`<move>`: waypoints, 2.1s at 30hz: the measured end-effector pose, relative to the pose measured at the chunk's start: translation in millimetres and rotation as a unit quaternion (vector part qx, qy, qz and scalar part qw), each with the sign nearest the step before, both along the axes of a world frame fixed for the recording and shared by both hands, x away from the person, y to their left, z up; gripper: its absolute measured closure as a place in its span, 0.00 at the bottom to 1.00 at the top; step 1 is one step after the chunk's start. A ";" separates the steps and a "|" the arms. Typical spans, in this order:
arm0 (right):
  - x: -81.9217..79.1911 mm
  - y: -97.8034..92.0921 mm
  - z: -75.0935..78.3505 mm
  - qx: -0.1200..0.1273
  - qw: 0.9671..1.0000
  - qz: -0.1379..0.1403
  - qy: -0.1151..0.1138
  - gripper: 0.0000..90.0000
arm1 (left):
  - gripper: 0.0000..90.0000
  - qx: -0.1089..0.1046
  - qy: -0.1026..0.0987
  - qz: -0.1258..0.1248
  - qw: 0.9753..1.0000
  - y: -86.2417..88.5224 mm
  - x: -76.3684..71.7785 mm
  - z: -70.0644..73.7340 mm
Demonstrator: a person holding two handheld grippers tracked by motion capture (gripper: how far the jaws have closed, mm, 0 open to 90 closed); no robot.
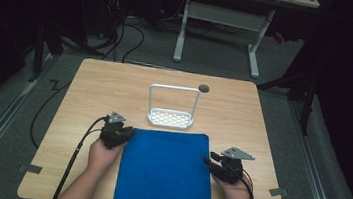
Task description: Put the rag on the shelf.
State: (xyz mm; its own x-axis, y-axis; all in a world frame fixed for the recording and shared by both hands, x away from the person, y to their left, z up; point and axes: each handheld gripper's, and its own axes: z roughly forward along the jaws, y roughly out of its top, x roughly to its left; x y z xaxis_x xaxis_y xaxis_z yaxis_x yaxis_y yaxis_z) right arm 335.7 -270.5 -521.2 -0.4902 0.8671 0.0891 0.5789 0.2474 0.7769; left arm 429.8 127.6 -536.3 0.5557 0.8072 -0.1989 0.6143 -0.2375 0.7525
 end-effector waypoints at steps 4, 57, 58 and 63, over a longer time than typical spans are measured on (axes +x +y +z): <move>3.3 1.3 1.1 0.009 1.000 -0.006 -0.011 0.66 | 0.96 0.015 -0.009 -0.001 1.000 -3.1 -2.9 0.3; 30.9 19.5 33.8 0.023 0.995 -0.023 -0.093 0.98 | 0.97 -0.048 -0.082 -0.015 0.995 12.3 -43.0 34.1; 29.8 19.5 35.8 0.022 0.995 -0.022 -0.098 0.98 | 0.97 -0.050 -0.086 -0.016 0.995 12.6 -44.4 36.2; 21.2 17.5 51.3 0.035 0.991 -0.020 -0.130 0.98 | 0.97 -0.064 -0.105 -0.013 0.992 17.3 -51.5 49.9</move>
